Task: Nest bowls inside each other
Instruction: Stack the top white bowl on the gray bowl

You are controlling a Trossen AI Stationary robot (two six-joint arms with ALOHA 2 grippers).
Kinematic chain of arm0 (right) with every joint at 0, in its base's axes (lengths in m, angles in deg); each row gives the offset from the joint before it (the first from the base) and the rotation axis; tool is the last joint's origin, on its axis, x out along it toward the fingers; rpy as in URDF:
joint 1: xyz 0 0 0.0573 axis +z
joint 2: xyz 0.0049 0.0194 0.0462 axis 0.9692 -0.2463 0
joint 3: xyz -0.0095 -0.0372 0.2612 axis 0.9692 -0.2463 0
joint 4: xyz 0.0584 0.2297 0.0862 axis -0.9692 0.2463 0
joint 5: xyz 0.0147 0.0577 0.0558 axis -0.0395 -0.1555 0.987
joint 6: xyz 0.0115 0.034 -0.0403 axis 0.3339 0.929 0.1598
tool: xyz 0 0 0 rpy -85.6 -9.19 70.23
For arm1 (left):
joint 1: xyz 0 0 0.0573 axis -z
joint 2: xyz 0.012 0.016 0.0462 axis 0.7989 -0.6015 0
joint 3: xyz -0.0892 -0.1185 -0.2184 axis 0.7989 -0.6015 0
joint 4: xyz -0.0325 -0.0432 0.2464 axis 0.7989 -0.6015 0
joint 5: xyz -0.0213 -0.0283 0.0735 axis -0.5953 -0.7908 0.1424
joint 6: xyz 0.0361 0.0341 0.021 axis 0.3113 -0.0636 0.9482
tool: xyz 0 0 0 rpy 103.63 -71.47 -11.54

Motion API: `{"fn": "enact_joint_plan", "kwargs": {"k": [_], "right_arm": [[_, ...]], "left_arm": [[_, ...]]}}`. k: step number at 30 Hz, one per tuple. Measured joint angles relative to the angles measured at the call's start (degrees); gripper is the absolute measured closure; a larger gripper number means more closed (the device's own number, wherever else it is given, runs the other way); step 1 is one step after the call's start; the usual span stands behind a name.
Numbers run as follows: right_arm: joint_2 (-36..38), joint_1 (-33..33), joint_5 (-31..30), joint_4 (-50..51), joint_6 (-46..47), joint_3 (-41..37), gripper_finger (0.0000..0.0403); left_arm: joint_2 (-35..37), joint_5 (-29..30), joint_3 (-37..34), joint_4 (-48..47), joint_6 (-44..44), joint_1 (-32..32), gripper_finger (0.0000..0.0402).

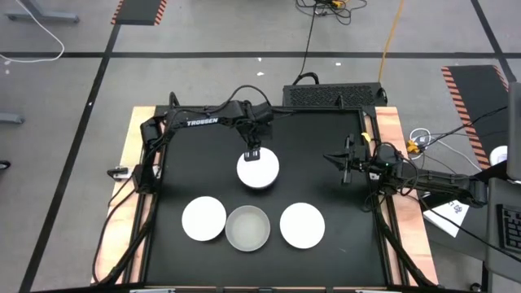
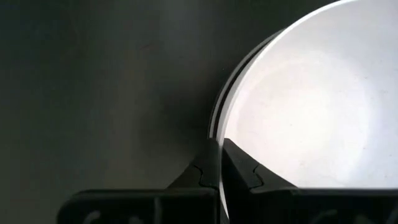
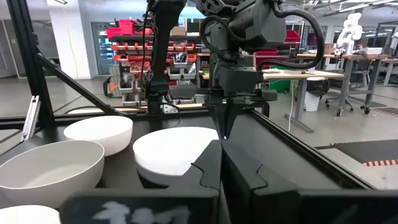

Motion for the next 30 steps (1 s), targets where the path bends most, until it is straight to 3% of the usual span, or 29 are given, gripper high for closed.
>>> {"fn": "enact_joint_plan", "kwargs": {"k": [24, 30], "right_arm": [[0.0, 0.0, 0.0, 0.9, 0.2, 0.0, 0.0403], [0.0, 0.0, 0.0, 1.1, 0.2, 0.0, 0.0403]], "left_arm": [[-1.9, -1.8, -0.1, -0.1, -2.3, 1.2, 0.0400], [-2.0, -3.5, -0.1, -0.3, -1.0, 1.4, 0.0357]]}}
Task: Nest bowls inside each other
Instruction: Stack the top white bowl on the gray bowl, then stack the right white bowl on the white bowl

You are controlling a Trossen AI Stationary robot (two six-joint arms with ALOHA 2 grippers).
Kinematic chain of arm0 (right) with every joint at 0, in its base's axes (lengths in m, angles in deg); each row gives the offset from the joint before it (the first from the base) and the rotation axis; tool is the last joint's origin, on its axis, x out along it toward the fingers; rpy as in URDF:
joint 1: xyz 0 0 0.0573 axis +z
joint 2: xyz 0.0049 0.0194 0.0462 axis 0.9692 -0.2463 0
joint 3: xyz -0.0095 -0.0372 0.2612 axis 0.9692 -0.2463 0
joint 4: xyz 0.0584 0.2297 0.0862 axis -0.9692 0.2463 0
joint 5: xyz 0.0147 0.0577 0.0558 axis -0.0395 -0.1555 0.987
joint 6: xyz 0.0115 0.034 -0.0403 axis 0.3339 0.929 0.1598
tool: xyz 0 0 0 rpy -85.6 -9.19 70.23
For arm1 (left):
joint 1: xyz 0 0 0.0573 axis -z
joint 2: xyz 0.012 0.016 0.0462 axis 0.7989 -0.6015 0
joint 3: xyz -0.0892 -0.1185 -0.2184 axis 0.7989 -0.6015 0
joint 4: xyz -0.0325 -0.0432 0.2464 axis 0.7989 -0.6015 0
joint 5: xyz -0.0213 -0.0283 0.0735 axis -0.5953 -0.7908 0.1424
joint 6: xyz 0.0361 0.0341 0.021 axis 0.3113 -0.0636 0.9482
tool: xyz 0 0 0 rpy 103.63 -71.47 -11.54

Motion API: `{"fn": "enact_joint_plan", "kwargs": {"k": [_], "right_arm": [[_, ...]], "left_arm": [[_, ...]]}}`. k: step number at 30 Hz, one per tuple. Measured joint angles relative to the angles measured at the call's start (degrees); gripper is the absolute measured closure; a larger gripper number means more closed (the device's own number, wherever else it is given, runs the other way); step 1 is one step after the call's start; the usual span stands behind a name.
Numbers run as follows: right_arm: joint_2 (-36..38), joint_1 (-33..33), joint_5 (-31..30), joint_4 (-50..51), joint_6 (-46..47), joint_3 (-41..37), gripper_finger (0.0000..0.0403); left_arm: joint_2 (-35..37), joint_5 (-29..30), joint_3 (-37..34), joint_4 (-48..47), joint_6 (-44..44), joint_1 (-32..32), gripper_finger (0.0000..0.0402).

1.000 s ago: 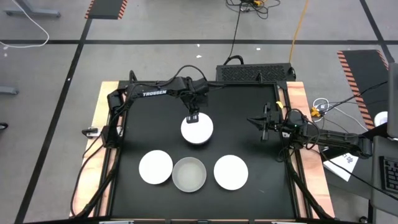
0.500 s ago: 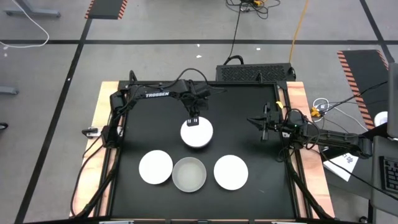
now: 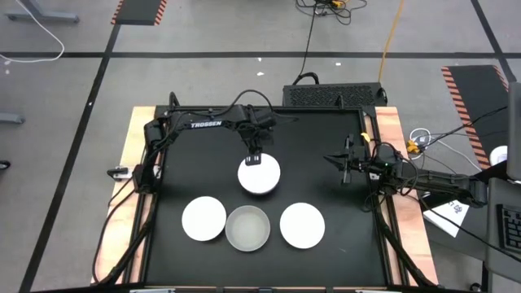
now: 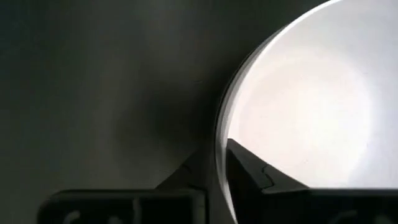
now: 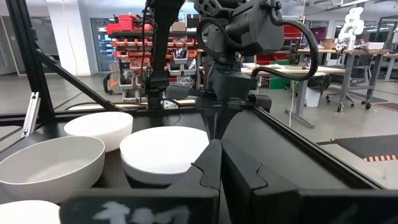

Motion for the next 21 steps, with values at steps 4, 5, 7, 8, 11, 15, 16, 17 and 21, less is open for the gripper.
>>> {"fn": "enact_joint_plan", "kwargs": {"k": [4, 5, 7, 8, 11, 15, 16, 17, 21], "right_arm": [[0.0, 0.0, 0.0, 0.0, 0.0, 0.0, 0.0403], [0.0, 0.0, 0.0, 0.0, 0.0, 0.0, 0.0403], [0.0, 0.0, 0.0, 0.0, 0.0, 0.0, 0.0403], [0.0, 0.0, 0.0, 0.0, 0.0, 0.0, 0.0403], [0.0, 0.0, 0.0, 0.0, 0.0, 0.0, 0.0403], [0.0, 0.0, 0.0, 0.0, 0.0, 0.0, 0.0403], [0.0, 0.0, 0.0, 0.0, 0.0, 0.0, 0.0403], [0.0, 0.0, 0.0, 0.0, 0.0, 0.0, 0.0403], [0.0, 0.0, 0.0, 0.2, 0.1, 0.0, 0.0403]], "left_arm": [[0.0, 0.3, 0.0, -0.3, 0.2, 0.6, 0.0315], [0.0, 0.4, 0.0, -0.3, 0.4, 0.8, 0.0304], [0.0, 0.5, 0.0, -0.3, 0.7, 1.0, 0.0281], [0.0, 0.5, 0.0, -0.3, 0.8, 1.1, 0.0269], [0.0, 1.3, 0.0, -0.3, 0.8, 1.2, 0.0233], [0.7, 2.4, 0.1, -0.3, 0.6, 1.2, 0.0186], [1.2, 2.5, 0.1, -0.1, 0.5, 1.2, 0.0175], [2.1, 2.5, 0.1, 0.1, 0.4, 1.2, 0.0164], [5.7, 2.1, 0.1, 1.4, 0.3, 1.8, 0.0129]]}}
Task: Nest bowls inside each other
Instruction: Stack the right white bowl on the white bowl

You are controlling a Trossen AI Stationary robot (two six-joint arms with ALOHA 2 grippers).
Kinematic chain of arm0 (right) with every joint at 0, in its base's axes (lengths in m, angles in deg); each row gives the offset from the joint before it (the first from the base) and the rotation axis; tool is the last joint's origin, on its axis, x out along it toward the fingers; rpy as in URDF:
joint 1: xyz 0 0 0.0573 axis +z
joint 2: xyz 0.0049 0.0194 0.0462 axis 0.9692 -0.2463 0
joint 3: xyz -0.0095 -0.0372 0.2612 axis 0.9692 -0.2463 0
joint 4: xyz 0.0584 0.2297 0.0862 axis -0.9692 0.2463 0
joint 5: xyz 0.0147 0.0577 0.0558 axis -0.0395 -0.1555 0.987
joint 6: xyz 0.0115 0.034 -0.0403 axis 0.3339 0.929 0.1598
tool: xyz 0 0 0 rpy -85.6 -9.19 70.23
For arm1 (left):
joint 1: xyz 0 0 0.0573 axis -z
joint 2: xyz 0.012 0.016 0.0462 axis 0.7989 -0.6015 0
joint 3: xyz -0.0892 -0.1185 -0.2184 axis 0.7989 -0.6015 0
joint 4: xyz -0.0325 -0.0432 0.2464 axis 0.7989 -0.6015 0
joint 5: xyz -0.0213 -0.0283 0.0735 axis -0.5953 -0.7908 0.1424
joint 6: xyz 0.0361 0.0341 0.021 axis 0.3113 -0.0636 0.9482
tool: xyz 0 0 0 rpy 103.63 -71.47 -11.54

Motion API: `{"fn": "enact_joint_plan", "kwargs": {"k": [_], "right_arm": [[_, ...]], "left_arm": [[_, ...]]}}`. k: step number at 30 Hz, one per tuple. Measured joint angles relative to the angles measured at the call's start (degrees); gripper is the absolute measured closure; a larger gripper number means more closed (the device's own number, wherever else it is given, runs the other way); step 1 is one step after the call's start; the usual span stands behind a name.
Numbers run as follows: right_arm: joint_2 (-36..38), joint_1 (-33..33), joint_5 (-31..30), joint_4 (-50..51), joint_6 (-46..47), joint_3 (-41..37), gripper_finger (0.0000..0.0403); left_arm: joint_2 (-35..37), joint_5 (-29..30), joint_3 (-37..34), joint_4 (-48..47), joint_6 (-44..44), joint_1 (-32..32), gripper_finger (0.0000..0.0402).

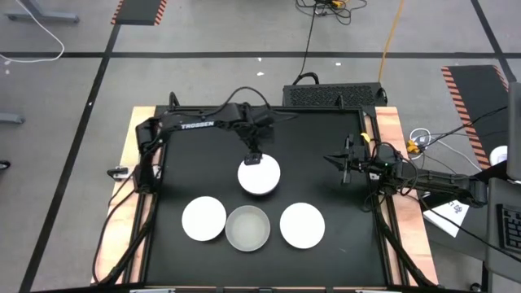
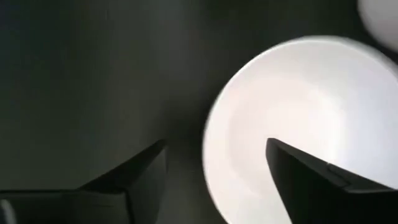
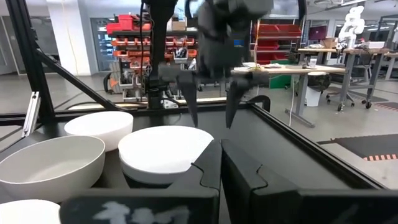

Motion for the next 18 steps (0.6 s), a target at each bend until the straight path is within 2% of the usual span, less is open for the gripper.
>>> {"fn": "enact_joint_plan", "kwargs": {"k": [6, 18], "right_arm": [[0.0, 0.0, 0.0, 0.0, 0.0, 0.0, 0.0403], [0.0, 0.0, 1.7, 0.3, 1.1, 0.0, 0.0403]], "left_arm": [[4.8, -0.1, 0.0, 0.3, -1.1, 0.5, 0.0104], [16.1, 2.6, 0.0, -6.3, -5.4, 0.8, 0.0118]]}}
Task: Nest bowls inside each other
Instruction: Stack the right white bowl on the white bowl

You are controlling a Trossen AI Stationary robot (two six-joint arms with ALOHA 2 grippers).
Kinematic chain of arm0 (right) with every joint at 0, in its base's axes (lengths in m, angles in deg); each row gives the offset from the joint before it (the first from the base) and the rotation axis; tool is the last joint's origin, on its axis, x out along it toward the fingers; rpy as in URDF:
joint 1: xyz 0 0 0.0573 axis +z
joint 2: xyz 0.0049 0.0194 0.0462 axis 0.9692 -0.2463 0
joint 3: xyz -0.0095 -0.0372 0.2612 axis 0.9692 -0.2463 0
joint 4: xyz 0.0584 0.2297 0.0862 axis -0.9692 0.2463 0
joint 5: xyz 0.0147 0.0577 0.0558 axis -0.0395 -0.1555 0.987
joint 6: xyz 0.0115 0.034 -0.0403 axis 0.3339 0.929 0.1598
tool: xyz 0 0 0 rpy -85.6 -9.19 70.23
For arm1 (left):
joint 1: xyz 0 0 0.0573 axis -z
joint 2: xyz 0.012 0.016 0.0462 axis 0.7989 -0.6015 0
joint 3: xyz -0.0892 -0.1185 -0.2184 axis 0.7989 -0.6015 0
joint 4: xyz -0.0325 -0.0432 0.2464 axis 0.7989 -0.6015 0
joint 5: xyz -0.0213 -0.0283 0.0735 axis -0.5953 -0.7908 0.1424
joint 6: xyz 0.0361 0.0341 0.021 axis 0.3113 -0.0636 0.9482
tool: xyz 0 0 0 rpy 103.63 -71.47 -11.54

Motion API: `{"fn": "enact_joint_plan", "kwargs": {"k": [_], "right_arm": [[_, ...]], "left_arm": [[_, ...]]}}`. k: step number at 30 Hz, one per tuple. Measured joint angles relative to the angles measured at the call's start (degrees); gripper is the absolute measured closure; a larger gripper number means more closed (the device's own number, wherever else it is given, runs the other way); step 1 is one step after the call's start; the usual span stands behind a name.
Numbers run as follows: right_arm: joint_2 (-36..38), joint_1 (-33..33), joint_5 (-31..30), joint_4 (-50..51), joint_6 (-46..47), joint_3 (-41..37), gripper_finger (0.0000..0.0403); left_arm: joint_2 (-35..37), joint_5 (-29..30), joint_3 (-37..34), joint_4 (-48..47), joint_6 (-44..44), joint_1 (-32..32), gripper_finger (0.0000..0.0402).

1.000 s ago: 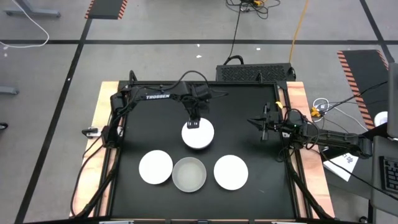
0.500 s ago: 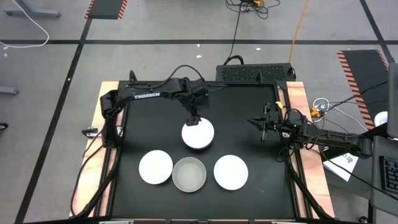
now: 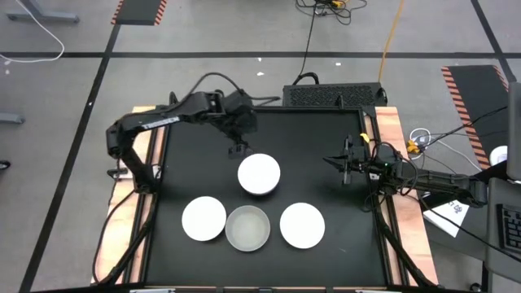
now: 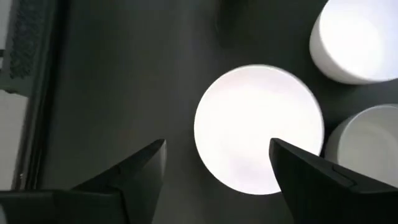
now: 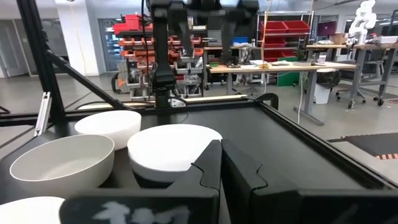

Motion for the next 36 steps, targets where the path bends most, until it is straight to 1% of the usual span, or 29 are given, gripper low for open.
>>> {"fn": "enact_joint_plan", "kwargs": {"k": [4, 7, 12, 14, 16, 18, 22, 28, 34, 36], "right_arm": [[0.0, 0.0, 0.0, -0.1, 0.0, 0.0, 0.0403], [0.0, 0.0, 0.0, -0.1, 0.0, 0.0, 0.0403], [0.0, 0.0, 0.0, 0.0, 0.0, 0.0, 0.0403], [0.0, 0.0, 0.0, 0.1, 0.0, 0.0, 0.0403], [0.0, 0.0, 0.0, 0.1, 0.0, 0.0, 0.0403], [0.0, 0.0, 0.0, 0.1, 0.0, 0.0, 0.0403], [0.0, 0.0, 0.0, 0.1, 0.0, 0.0, 0.0403], [0.0, 0.0, 0.0, 0.0, 0.6, 0.0, 0.0403], [0.0, 0.0, 0.0, 0.0, 0.7, 0.0, 0.0403], [0.0, 0.0, 0.0, -0.1, 0.7, 0.0, 0.0403]], "left_arm": [[3.4, 0.9, 0.0, -0.7, -1.6, 0.9, 0.0118], [6.1, 3.5, 0.0, -1.7, -3.4, 2.0, 0.0123], [10.5, 4.5, -0.2, -4.3, -4.8, 4.3, 0.0127], [12.3, 6.8, -0.3, -3.8, -5.8, 5.1, 0.0127], [14.7, 9.8, -1.7, -3.2, -6.6, 5.8, 0.0128], [16.9, 11.5, -3.1, -1.9, -7.3, 6.3, 0.0128], [21.6, 13.9, -7.7, -1.7, -8.4, 6.4, 0.0127], [31.0, 13.5, -16.1, 0.8, -10.8, 6.3, 0.0142], [43.1, 13.0, -26.0, 9.4, -14.5, 6.3, 0.0166], [47.1, 11.8, -29.4, 12.5, -15.5, 6.3, 0.0175]]}}
